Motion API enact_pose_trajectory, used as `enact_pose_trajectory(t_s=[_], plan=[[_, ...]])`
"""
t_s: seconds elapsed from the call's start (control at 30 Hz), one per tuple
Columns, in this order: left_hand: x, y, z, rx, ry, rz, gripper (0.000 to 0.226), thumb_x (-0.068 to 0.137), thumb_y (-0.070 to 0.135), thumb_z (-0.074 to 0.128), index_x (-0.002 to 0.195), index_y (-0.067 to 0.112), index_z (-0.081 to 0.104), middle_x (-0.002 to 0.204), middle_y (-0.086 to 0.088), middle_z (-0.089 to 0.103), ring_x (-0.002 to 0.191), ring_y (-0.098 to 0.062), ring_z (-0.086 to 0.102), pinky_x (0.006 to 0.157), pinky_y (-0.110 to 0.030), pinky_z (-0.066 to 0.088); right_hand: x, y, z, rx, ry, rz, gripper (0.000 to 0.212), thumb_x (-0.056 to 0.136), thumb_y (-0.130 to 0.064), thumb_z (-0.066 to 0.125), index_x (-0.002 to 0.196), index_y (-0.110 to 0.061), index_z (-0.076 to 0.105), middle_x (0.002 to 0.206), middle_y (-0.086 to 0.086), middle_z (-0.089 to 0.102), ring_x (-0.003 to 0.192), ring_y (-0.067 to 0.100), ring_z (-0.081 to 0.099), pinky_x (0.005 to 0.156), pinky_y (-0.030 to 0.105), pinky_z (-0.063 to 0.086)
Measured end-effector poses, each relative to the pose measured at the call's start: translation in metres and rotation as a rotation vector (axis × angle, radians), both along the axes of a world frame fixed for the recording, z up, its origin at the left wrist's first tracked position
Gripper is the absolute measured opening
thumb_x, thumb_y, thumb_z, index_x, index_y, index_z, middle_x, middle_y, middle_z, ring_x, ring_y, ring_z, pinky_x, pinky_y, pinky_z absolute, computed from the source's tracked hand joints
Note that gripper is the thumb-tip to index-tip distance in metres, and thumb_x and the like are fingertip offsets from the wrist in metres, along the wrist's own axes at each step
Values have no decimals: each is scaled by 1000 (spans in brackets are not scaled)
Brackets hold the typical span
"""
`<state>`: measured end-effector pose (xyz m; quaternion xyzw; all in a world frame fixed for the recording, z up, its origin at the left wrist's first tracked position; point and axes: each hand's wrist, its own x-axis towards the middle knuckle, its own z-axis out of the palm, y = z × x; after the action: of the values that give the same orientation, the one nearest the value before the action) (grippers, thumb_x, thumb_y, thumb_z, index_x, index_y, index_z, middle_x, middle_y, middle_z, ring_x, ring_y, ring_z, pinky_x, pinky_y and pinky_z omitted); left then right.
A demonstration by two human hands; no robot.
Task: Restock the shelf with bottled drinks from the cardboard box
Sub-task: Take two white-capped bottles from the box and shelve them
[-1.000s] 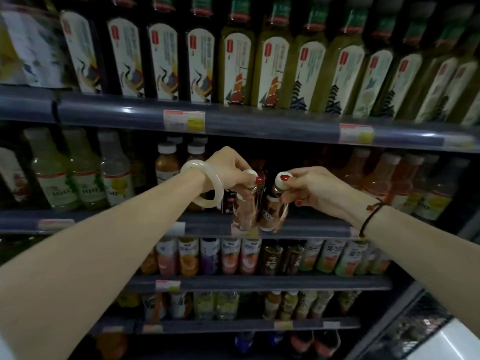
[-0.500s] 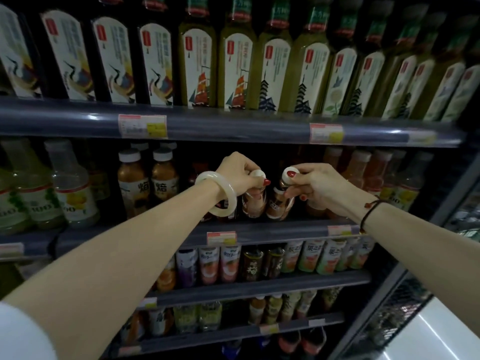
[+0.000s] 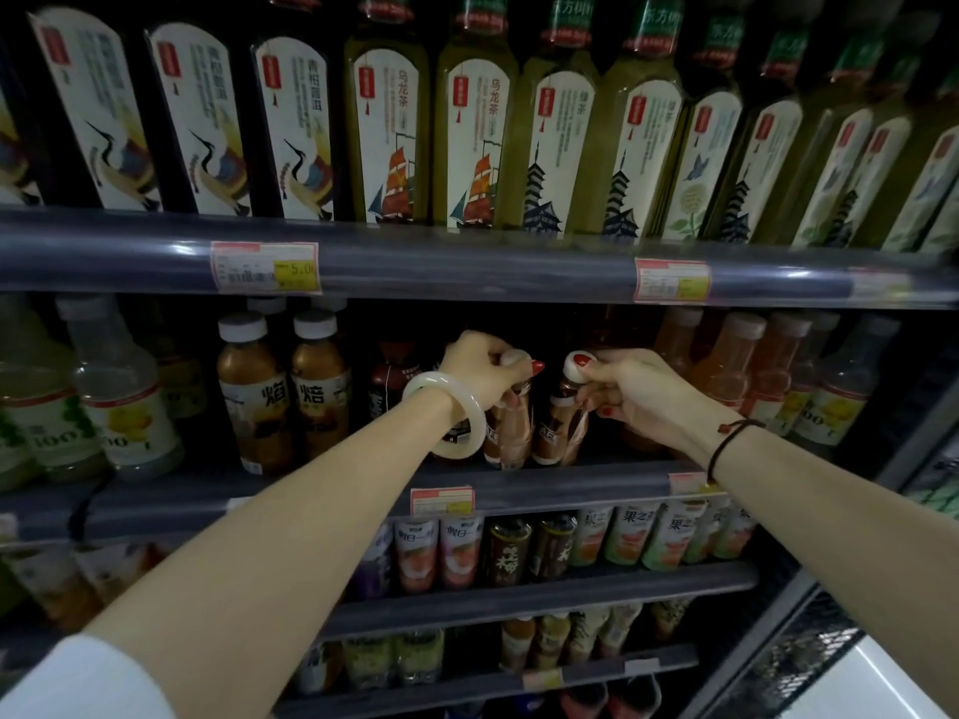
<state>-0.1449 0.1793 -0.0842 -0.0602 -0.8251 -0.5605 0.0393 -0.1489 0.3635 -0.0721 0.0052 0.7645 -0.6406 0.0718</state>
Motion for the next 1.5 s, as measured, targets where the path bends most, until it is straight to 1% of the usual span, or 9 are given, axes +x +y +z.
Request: enact_pose_trajectory(t_s=[0.3, 0.47, 0.57, 0.7, 0.83, 0.93, 1.07, 1.2, 1.5], plan=[[-12, 21, -19, -89, 83, 58, 47, 88, 11, 61, 133, 15, 47, 129, -8, 57, 118, -23, 55, 94, -29, 46, -17, 9, -12, 54, 58, -54, 28, 83, -39, 69, 103, -18, 69, 58, -4, 48, 42, 5, 37, 37, 18, 28], [-17, 25, -31, -159, 71, 143, 30, 90, 15, 57, 118, 5, 54, 112, -15, 64, 104, -29, 63, 82, -31, 48, -18, 11, -22, 182, 146, -41, 40, 86, -34, 66, 125, -25, 58, 106, -2, 63, 74, 5, 52, 56, 20, 41], [-15, 25, -36, -162, 79, 128, 34, 88, 15, 60, 119, 7, 52, 109, -13, 65, 101, -29, 64, 78, -28, 47, -19, 8, -30, 190, 204, -2, 45, 88, -12, 65, 130, -16, 50, 97, -6, 59, 76, -2, 52, 48, 4, 41], [-11, 26, -39, -332, 45, 94, 52, 86, 22, 60, 132, 13, 37, 107, -13, 64, 93, -32, 65, 81, -42, 56, -19, 9, -41, 296, 228, 67, 54, 82, -1, 69, 130, -11, 45, 90, -11, 57, 76, -1, 53, 49, 2, 41], [-14, 30, -38, -438, 60, 153, 50, 93, 34, 48, 136, 14, 30, 104, -14, 64, 87, -35, 66, 75, -44, 57, -16, 10, -59, 497, 95, 175, 48, 82, -13, 71, 118, -19, 41, 86, -2, 62, 66, 12, 63, 52, 18, 52], [-16, 30, -41, -357, 58, 98, 51, 90, 19, 53, 136, 15, 31, 105, -16, 63, 88, -34, 66, 78, -47, 57, -18, 13, -74, 485, 137, 110, 49, 83, -17, 71, 117, -26, 37, 88, 2, 65, 63, 17, 66, 53, 27, 56], [-22, 32, -50, -299, 76, 103, 56, 86, 10, 58, 134, 18, 31, 103, -15, 63, 87, -30, 66, 78, -46, 58, -29, 19, -83, 462, 206, 73, 54, 79, -16, 74, 126, -15, 47, 112, 10, 66, 93, 24, 67, 79, 37, 58], [-27, 41, -54, -236, 79, 135, 55, 88, 11, 56, 137, 19, 32, 108, -13, 63, 94, -30, 65, 83, -43, 56, -42, 23, -86, 527, 273, 57, 54, 80, -20, 73, 128, -13, 49, 125, 7, 61, 115, 24, 57, 92, 28, 43], [-53, 60, -59, -248, 69, 275, 52, 94, 13, 50, 141, 18, 30, 117, -17, 61, 100, -32, 64, 83, -37, 54, -69, 23, -82, 575, 302, 91, 44, 84, -21, 70, 123, -12, 52, 112, 0, 60, 101, 13, 56, 79, 22, 40]])
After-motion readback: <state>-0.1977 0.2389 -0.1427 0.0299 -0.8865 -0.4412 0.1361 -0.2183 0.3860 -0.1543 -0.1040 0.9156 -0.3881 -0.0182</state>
